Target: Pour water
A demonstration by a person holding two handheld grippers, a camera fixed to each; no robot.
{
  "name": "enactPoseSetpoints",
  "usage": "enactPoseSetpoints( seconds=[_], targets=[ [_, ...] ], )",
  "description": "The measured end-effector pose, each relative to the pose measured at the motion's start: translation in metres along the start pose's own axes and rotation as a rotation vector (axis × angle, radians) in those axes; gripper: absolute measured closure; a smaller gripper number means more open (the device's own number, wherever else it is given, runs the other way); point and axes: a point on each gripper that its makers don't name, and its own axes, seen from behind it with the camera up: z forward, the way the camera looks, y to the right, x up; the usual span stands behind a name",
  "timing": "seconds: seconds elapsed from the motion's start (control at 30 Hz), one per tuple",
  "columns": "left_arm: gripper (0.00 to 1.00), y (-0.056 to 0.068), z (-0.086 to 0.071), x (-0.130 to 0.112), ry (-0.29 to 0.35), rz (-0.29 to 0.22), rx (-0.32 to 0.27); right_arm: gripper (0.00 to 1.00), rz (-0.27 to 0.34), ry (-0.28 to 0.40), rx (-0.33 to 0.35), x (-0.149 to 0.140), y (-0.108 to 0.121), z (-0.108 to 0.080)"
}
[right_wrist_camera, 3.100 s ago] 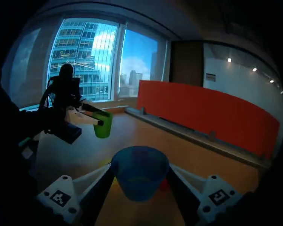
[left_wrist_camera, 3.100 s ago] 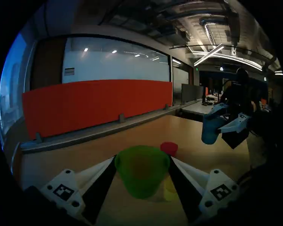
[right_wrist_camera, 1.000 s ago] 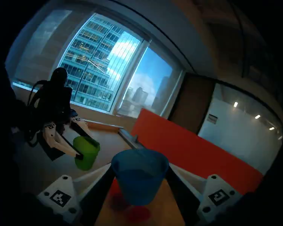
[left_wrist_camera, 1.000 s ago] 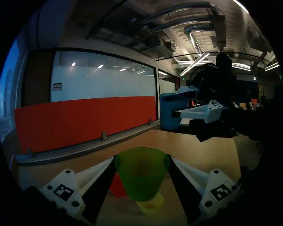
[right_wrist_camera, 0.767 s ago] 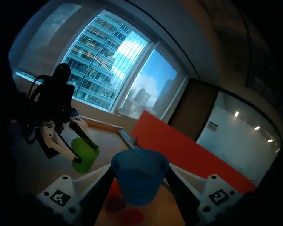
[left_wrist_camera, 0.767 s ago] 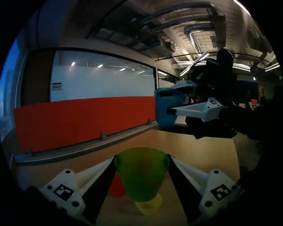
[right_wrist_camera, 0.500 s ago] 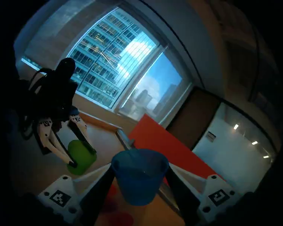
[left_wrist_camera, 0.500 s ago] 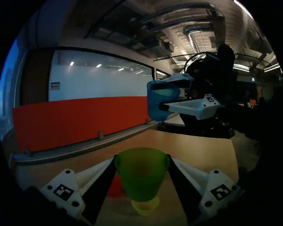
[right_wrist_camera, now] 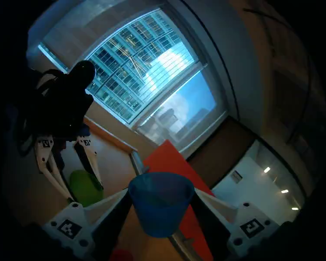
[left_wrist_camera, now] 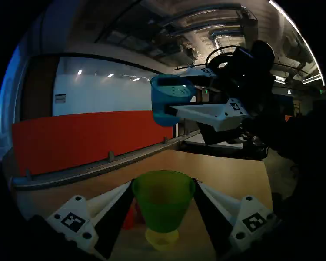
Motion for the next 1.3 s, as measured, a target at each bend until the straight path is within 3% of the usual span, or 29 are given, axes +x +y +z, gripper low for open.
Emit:
enactPoseSetpoints(
  seconds=[0.77,1.3],
  targets=[
    [0.10,0.012,0.003,0.005,0.015,0.004,-0.033,0.09,-0.248,0.000,-0.021,0.014,0.010,0.025],
    [0.10,0.011,0.002,0.004,0.017,0.001,-0.036,0.09,-0.347,-0.001,-0.051,0.014,0.021,0.032]
  ],
)
